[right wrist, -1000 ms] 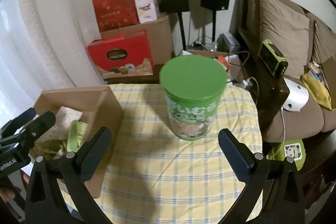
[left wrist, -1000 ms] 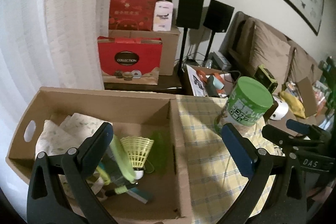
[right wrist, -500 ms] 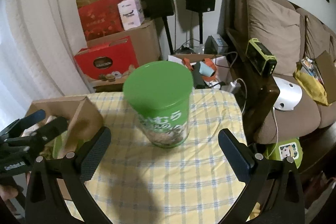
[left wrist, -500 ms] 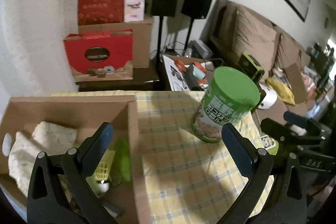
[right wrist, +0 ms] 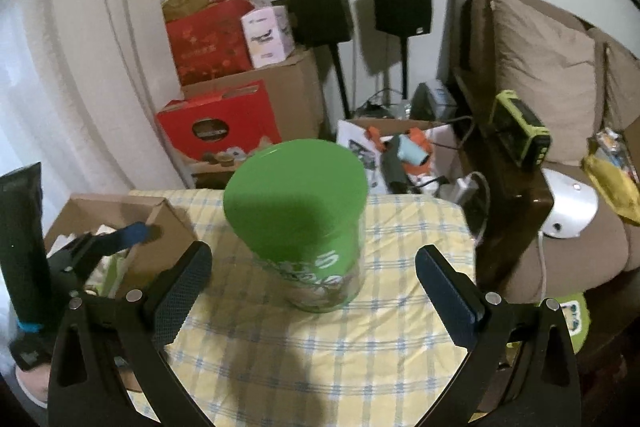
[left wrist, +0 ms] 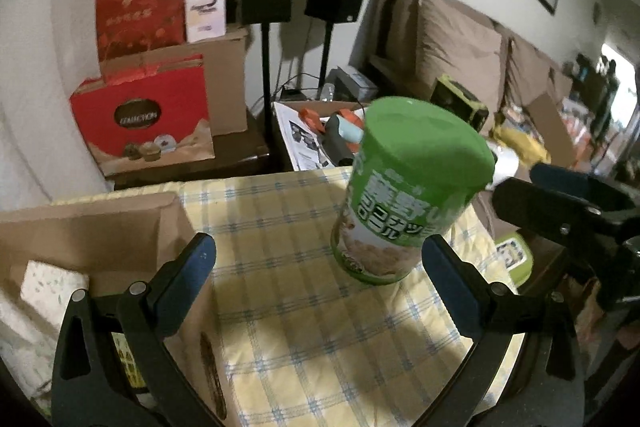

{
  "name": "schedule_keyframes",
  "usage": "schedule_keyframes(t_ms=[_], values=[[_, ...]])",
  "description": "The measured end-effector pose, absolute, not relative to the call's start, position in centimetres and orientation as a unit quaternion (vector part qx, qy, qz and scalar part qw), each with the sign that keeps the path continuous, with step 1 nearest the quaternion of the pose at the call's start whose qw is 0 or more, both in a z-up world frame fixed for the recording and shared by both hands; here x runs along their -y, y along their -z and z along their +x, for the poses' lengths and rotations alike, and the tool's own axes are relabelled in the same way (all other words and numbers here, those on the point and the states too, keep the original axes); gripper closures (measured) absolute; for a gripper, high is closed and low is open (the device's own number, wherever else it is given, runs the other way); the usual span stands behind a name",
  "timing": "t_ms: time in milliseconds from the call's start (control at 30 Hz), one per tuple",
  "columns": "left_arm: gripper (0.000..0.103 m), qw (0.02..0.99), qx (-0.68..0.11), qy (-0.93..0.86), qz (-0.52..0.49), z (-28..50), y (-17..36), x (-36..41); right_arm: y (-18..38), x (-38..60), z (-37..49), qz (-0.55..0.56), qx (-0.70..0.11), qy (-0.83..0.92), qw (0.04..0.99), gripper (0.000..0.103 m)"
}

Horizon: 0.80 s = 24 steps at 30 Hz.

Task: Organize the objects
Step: 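Close both tools on the sides of the green canister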

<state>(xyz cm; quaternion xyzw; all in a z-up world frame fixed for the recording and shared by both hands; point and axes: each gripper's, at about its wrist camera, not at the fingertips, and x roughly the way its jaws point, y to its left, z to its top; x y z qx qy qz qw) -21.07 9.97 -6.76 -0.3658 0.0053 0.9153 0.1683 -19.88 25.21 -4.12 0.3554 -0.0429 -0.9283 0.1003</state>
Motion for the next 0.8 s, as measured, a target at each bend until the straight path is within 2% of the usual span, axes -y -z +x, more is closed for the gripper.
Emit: schedule_keyframes(t_ms=[233, 467, 800], values=[[0.0, 0.179, -0.022, -0.914, -0.363, -21.6, 7.1, -11.8, 5.1, -25.1, -21.2, 0.362, 0.049, 0.922, 0.127, 0.0], [0.0, 0.199, 0.016, -0.9, -0.387, -22.9, 8.4, -12.7, 5.8, -24.5, -22.6, 0.363, 0.019, 0.921, 0.138, 0.0], [0.0, 0.225, 0.014, -0.895, -0.386, -24.0, 9.1, -14.8, 7.1, -24.1, -24.8, 0.374, 0.005, 0.912, 0.166, 0.0]])
